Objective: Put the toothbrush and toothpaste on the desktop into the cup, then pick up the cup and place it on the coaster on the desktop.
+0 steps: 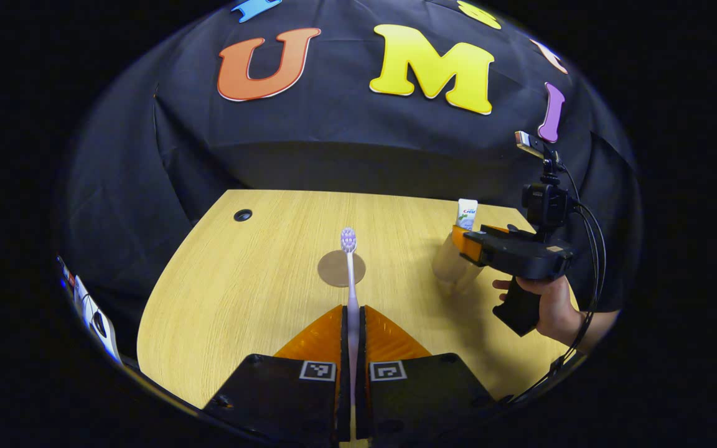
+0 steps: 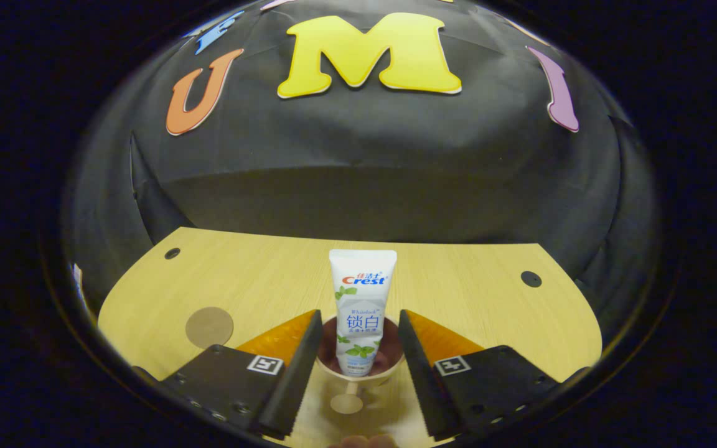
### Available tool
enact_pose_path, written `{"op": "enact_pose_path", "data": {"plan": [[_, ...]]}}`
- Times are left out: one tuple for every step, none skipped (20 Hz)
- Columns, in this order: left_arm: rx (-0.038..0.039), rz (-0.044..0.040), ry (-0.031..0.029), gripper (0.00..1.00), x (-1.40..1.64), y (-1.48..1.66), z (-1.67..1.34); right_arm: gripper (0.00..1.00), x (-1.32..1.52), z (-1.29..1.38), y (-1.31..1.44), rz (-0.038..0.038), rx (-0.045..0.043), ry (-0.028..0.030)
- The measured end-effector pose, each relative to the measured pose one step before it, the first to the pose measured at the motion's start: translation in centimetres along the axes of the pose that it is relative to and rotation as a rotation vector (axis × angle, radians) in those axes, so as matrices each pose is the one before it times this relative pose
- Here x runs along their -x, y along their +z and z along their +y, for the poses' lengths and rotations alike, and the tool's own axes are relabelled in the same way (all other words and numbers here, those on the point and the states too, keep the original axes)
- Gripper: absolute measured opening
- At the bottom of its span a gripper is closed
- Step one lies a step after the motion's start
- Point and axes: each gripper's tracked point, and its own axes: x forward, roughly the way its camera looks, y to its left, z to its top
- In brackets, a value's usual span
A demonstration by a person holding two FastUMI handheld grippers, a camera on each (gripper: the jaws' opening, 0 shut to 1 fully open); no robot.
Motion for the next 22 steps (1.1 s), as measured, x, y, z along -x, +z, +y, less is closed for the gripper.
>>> {"op": "enact_pose_path", "data": {"plan": [[-0.00410, -0.01612, -0.01898, 0.06, -0.831, 0.658, -0.502, 0.91, 0.758, -0.185, 0.109, -0.00010, -0.00982, 0.00436], [-0.00617, -0.01859, -0.01900, 0.06, -1.075, 0.724, -0.484, 0.99, 0.700, -0.352, 0.265, -0.00502, -0.01221, 0.00158], [-0.00645, -0.02038, -0.02189, 0.06, -1.111, 0.910, -0.591, 0.98, 0.964, -0.408, 0.398, -0.00798, -0.00978, 0.00075], [-0.00792, -0.02684, -0.01684, 0.06, -1.139, 0.951, -0.521, 0.98, 0.936, -0.529, 0.429, -0.01067, -0.00591, -0.00189], [-0.00828, -0.02727, -0.01687, 0.06, -1.335, 0.952, -0.334, 0.98, 0.862, -0.529, 0.332, -0.01029, -0.00221, -0.00149], [-0.00926, -0.03179, -0.01849, 0.06, -1.629, 0.855, -0.384, 0.98, 0.753, -0.667, 0.264, -0.00508, -0.00229, -0.00415], [-0.01032, -0.03810, -0.02530, 0.06, -1.670, 1.034, -0.260, 0.98, 0.687, -0.672, -0.041, -0.00203, -0.00844, -0.00196], [-0.01382, -0.03480, -0.01879, 0.06, -1.642, 0.942, -0.229, 0.98, 0.743, -0.750, -0.040, 0.00144, -0.01408, -0.00526], [-0.01372, -0.03280, -0.01840, 0.06, -1.475, 0.497, -1.059, 0.98, 0.547, -0.826, -0.210, 0.00528, -0.01389, -0.00727], [-0.01172, -0.03202, -0.01336, 0.06, -0.438, 0.520, -1.197, 0.98, 0.532, -0.935, -0.192, 0.00386, -0.01040, -0.00982], [-0.01085, -0.02379, -0.01117, 0.06, -0.455, 0.443, -0.781, 0.98, 0.434, -1.036, -0.289, 0.00477, -0.00772, -0.01233], [-0.01018, -0.00927, -0.00691, 0.06, -0.932, 0.737, -1.246, 0.98, 0.307, -0.968, -0.299, 0.00505, -0.00757, -0.01008], [-0.00043, -0.01245, -0.00773, 0.06, -0.908, 0.314, -0.610, 0.98, 0.108, -0.953, -0.502, 0.01088, -0.01009, -0.01132], [0.00923, -0.01491, -0.01289, 0.06, -1.085, 0.127, -0.658, 0.98, 0.028, -0.940, -0.664, 0.01425, -0.01098, -0.01075], [0.01103, -0.01757, -0.00442, 0.06, -0.960, 0.091, -0.389, 0.98, -0.037, -0.843, -0.691, 0.01836, -0.00762, -0.01140], [0.00863, -0.02278, 0.00217, 0.06, -0.879, 0.174, -0.297, 0.98, 0.057, -0.817, -0.554, 0.01519, -0.00302, -0.00868], [0.00257, -0.02916, 0.00507, 0.06, -0.814, 0.323, -0.158, 0.99, 0.022, -0.824, -0.497, 0.01057, 0.00071, -0.01057], [0.00112, -0.03833, 0.01010, 0.06, -0.841, 0.441, -0.064, 0.98, -0.009, -0.736, -0.323, 0.00638, 0.00081, -0.00903], [0.00827, -0.04567, 0.00288, 0.06, -0.770, 0.633, -0.076, 0.98, -0.069, -0.726, -0.459, 0.00862, 0.00306, -0.00862], [0.00279, -0.04144, 0.00514, 0.06, -0.754, 0.430, -0.153, 0.99, -0.161, -0.702, -0.517, 0.01379, 0.00209, -0.00805], [-0.00309, -0.03219, 0.00261, 0.06, -0.653, 0.195, -0.123, 0.99, -0.120, -0.628, -0.498, 0.01140, -0.00144, -0.00638], [-0.00500, -0.02290, -0.00215, 0.06, -0.468, 0.004, -0.359, 0.98, -0.106, -0.550, -0.370, 0.00809, -0.00677, -0.00705]]}}
